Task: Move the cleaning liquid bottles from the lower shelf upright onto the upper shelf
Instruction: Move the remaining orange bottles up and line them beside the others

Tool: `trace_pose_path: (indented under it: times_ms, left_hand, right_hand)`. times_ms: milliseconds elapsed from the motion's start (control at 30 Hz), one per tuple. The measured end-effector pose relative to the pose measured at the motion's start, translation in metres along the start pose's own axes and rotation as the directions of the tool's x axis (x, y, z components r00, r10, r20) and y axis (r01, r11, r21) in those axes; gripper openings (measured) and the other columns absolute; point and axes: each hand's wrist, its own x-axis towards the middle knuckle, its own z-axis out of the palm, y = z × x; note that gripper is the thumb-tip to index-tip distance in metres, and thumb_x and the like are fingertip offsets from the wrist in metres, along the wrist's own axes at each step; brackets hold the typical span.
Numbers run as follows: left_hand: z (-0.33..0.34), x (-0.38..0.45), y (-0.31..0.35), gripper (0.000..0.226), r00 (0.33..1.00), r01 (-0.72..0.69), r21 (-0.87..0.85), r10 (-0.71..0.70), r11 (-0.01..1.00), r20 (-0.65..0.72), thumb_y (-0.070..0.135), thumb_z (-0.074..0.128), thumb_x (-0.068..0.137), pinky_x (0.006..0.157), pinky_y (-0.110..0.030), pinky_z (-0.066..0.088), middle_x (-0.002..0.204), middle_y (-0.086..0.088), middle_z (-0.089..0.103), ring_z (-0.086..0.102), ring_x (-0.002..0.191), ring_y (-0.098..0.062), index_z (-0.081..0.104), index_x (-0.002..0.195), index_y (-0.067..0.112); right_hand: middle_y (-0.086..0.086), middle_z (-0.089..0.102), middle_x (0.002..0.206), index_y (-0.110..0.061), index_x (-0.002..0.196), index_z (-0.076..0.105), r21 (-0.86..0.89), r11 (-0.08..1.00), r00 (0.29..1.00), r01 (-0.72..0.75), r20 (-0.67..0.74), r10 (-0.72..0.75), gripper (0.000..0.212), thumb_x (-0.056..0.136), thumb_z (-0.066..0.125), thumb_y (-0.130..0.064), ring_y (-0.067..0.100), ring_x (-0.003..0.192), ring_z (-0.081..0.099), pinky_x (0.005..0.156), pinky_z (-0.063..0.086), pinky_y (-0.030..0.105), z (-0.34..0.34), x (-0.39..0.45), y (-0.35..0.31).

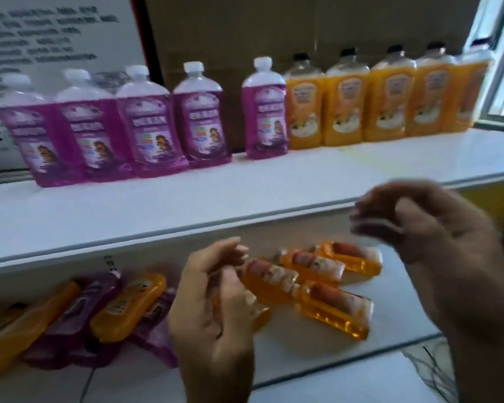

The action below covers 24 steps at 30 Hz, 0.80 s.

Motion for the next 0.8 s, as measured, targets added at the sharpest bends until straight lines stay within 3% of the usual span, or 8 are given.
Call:
trace_pose_path:
  times_ms: [133, 233, 333, 400, 500, 567, 667, 800]
  left_hand:
    - [0.013, -0.036, -0.042, 0.025, 0.933, 0.353, -0.031, -0.349, 0.935, 0.091, 0.004, 0.055, 0.095, 0.066, -0.004, 0.049, 0.095, 0.008, 0.073, 0.068, 0.084, 0.001, 0.066, 0.103, 0.025]
    - [0.02, -0.062, -0.08, 0.035, 0.816, 0.521, 0.118, -0.534, 0.845, 0.221, -0.001, 0.058, 0.095, 0.072, -0.009, 0.048, 0.105, 0.002, 0.068, 0.065, 0.091, 0.002, 0.063, 0.106, 0.032]
    - [0.028, -0.087, -0.107, 0.034, 0.719, 0.487, 0.41, -0.621, 0.771, 0.313, 0.013, 0.059, 0.097, 0.087, -0.02, 0.049, 0.124, 0.005, 0.059, 0.06, 0.11, -0.005, 0.054, 0.123, 0.035]
    - [0.035, -0.098, -0.121, 0.042, 0.683, 0.389, 0.561, -0.637, 0.731, 0.356, 0.022, 0.058, 0.097, 0.096, -0.033, 0.051, 0.134, 0.002, 0.052, 0.053, 0.12, -0.012, 0.046, 0.136, 0.029]
    - [0.051, -0.103, -0.136, 0.051, 0.602, 0.324, 0.637, -0.672, 0.699, 0.432, 0.033, 0.054, 0.099, 0.098, -0.03, 0.048, 0.146, 0.002, 0.043, 0.045, 0.129, -0.013, 0.033, 0.146, 0.031]
    - [0.068, -0.106, -0.148, 0.058, 0.52, 0.331, 0.655, -0.71, 0.679, 0.474, 0.035, 0.052, 0.1, 0.099, -0.026, 0.042, 0.154, 0.004, 0.034, 0.038, 0.137, -0.014, 0.023, 0.151, 0.033]
    - [0.093, -0.115, -0.162, 0.073, 0.432, 0.262, 0.705, -0.734, 0.659, 0.525, 0.029, 0.055, 0.1, 0.112, -0.037, 0.036, 0.161, 0.001, 0.023, 0.027, 0.145, -0.02, 0.008, 0.156, 0.032]
    - [0.117, -0.131, -0.171, 0.086, 0.401, 0.15, 0.779, -0.757, 0.609, 0.516, 0.022, 0.055, 0.1, 0.116, -0.045, 0.033, 0.162, -0.009, 0.017, 0.026, 0.145, -0.028, -0.01, 0.156, 0.024]
  right_hand:
    - [0.005, 0.075, 0.097, -0.029, 0.1, 0.075, -0.096, 0.943, 0.941, -0.319, -0.147, 0.304, 0.028, 0.079, 0.074, -0.048, 0.025, 0.091, 0.073, 0.076, 0.061, 0.029, -0.023, -0.056, 0.062]
    - [-0.023, 0.071, 0.108, -0.056, 0.102, 0.066, -0.336, 0.825, 0.891, -0.455, -0.174, 0.42, 0.036, 0.068, 0.073, -0.067, -0.002, 0.098, 0.067, 0.075, 0.053, 0.013, -0.033, -0.078, 0.103]
    - [-0.006, 0.036, 0.154, -0.048, 0.144, 0.032, -0.8, 0.42, 0.765, -0.429, -0.074, 0.64, 0.081, 0.076, 0.075, -0.058, 0.019, 0.139, 0.036, 0.108, 0.041, 0.038, -0.054, -0.1, 0.155]
    - [0.006, -0.006, 0.166, -0.032, 0.157, 0.001, -0.917, 0.2, 0.656, -0.345, -0.083, 0.75, 0.107, 0.082, 0.074, -0.051, 0.034, 0.153, -0.005, 0.122, 0.012, 0.05, -0.058, -0.113, 0.185]
    - [0.002, -0.017, 0.166, -0.031, 0.158, -0.003, -0.902, 0.247, 0.713, -0.354, -0.09, 0.695, 0.109, 0.082, 0.073, -0.054, 0.034, 0.152, -0.017, 0.123, 0.001, 0.054, -0.049, -0.121, 0.215]
    - [0.001, -0.002, 0.168, -0.028, 0.158, 0.009, -0.871, 0.287, 0.744, -0.399, -0.124, 0.657, 0.107, 0.079, 0.076, -0.055, 0.033, 0.153, -0.007, 0.123, 0.009, 0.054, -0.049, -0.12, 0.225]
    - [0.002, 0.021, 0.164, -0.028, 0.156, 0.024, -0.876, 0.305, 0.774, -0.374, -0.114, 0.622, 0.101, 0.076, 0.082, -0.047, 0.032, 0.152, 0.011, 0.119, 0.025, 0.055, -0.058, -0.117, 0.231]
    - [0.004, 0.043, 0.153, -0.025, 0.15, 0.042, -0.877, 0.319, 0.807, -0.359, -0.12, 0.578, 0.085, 0.077, 0.083, -0.039, 0.032, 0.143, 0.03, 0.106, 0.045, 0.054, -0.061, -0.118, 0.229]
